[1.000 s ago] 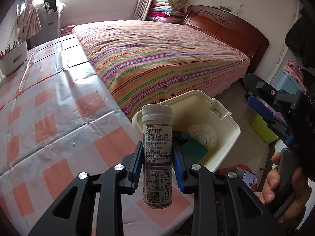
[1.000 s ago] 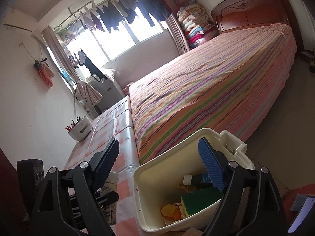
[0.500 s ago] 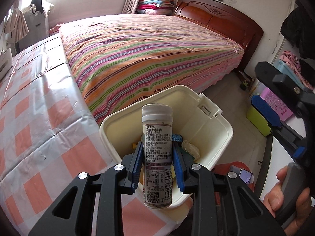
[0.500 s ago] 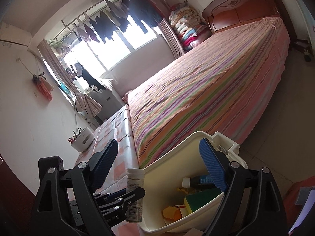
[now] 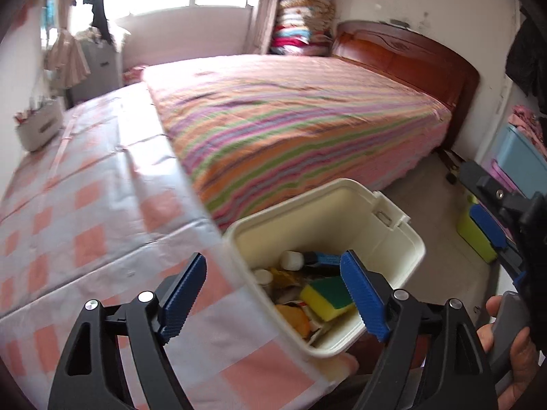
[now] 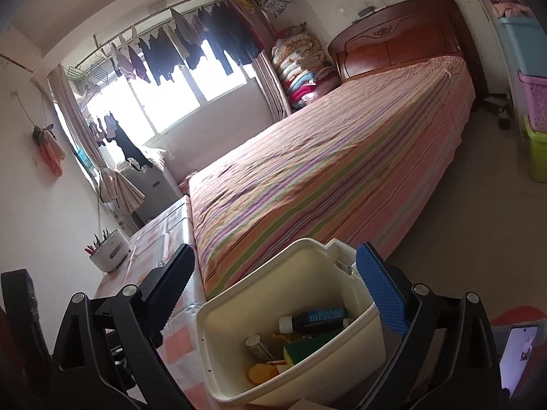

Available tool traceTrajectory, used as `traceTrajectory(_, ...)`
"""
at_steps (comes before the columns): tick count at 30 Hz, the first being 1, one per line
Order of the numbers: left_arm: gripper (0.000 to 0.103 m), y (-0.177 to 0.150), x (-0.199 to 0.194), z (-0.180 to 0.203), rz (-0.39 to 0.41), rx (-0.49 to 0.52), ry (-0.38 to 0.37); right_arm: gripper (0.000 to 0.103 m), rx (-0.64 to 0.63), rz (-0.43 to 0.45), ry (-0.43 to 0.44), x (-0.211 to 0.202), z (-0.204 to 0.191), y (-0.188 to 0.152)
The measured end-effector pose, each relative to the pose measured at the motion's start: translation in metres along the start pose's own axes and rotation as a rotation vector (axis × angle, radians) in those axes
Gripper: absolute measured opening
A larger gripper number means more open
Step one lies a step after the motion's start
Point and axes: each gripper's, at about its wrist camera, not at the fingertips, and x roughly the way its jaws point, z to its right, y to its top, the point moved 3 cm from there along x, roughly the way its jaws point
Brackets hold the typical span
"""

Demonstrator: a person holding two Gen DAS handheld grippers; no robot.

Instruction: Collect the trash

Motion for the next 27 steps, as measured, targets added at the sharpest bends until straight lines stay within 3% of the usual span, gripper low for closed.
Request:
traceTrajectory(6, 0.084, -0.026, -0.061, -0.049, 0.056, -0.080, 0.176, 0.096, -0.112, -0.039, -0.019, -0.030, -0.042, -0.031)
traceTrajectory(11, 0.085, -0.052, -0.108, -0.079, 0.121, -0.134, 0.301, 0.096, -0.218, -0.080, 0.016, -0.056, -0.075, -0.060)
traceTrajectory(17, 0.085, -0.079, -0.136, -0.099, 0.126, -0.167, 0.308, 0.096, -0.304, -0.113, 0.030, -0.076, -0.099, -0.083)
traceTrajectory(27, 0.085, -0.105, -0.149, -0.114, 0.122, -0.202, 0.328, 0.096, -0.329, -0.143, 0.026, -0.087, -0.094, -0.093)
